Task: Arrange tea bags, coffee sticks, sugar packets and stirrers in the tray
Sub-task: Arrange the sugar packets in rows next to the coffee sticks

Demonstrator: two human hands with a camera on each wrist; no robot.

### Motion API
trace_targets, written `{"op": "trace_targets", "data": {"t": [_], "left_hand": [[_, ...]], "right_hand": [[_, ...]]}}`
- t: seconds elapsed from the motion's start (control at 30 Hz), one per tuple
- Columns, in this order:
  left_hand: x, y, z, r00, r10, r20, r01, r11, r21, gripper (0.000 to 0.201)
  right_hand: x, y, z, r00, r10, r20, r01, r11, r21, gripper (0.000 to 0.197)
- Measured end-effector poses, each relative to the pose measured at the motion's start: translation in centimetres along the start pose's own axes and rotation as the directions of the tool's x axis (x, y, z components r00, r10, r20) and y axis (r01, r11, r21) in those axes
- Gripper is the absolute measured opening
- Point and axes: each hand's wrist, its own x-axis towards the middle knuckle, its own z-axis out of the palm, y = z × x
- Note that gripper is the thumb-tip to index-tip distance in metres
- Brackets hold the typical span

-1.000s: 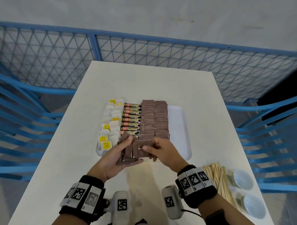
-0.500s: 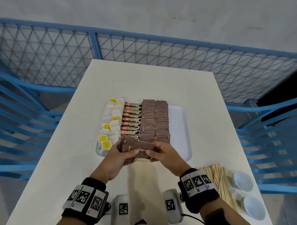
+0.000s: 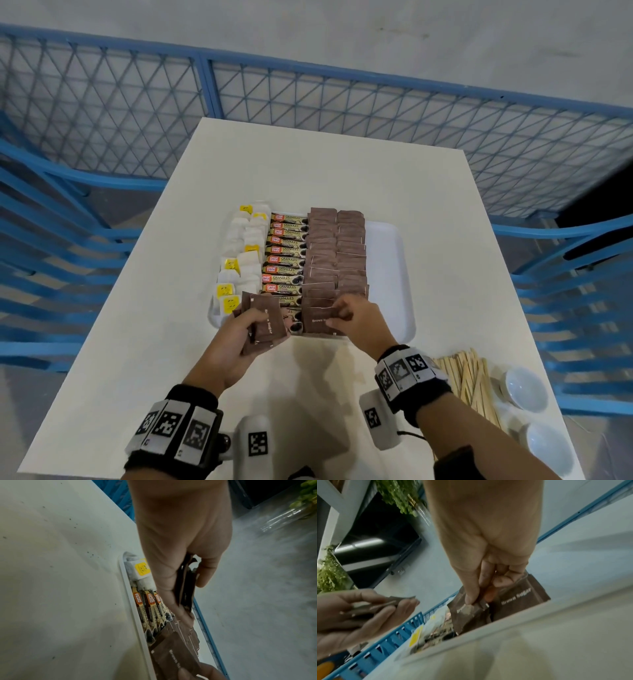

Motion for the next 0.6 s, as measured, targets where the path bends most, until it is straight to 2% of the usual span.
{"op": "trace_targets", "data": {"t": [0.27,0.43,0.53,0.6], "left_hand": [[-0.2,-0.4,-0.1,0.999,0.045,-0.010,-0.044,0.996,0.079,0.027],[-0.2,-0.5,0.5,0.998,0.061,0.010,-0.062,0.992,0.114,0.032],[-0.2,-0.6,0.9,0.997,0.080,0.005,-0.080,0.986,0.143,0.033],[-0.2,-0.7,1.1,0.996,0.088,0.002,-0.087,0.982,0.165,0.029]], "right_hand": [[0.4,1.1,2.1,0.999,-0.021,-0.045,0.018,0.998,-0.068,0.023],[0.0,0.8,2.3,0.987,-0.103,-0.122,0.074,0.973,-0.219,0.031],[-0.9,-1.1,2.0,0.971,-0.209,-0.116,0.204,0.977,-0.054,0.017],[-1.6,-2.5,1.7,0.982,-0.189,-0.021,0.190,0.972,0.136,0.027]]}}
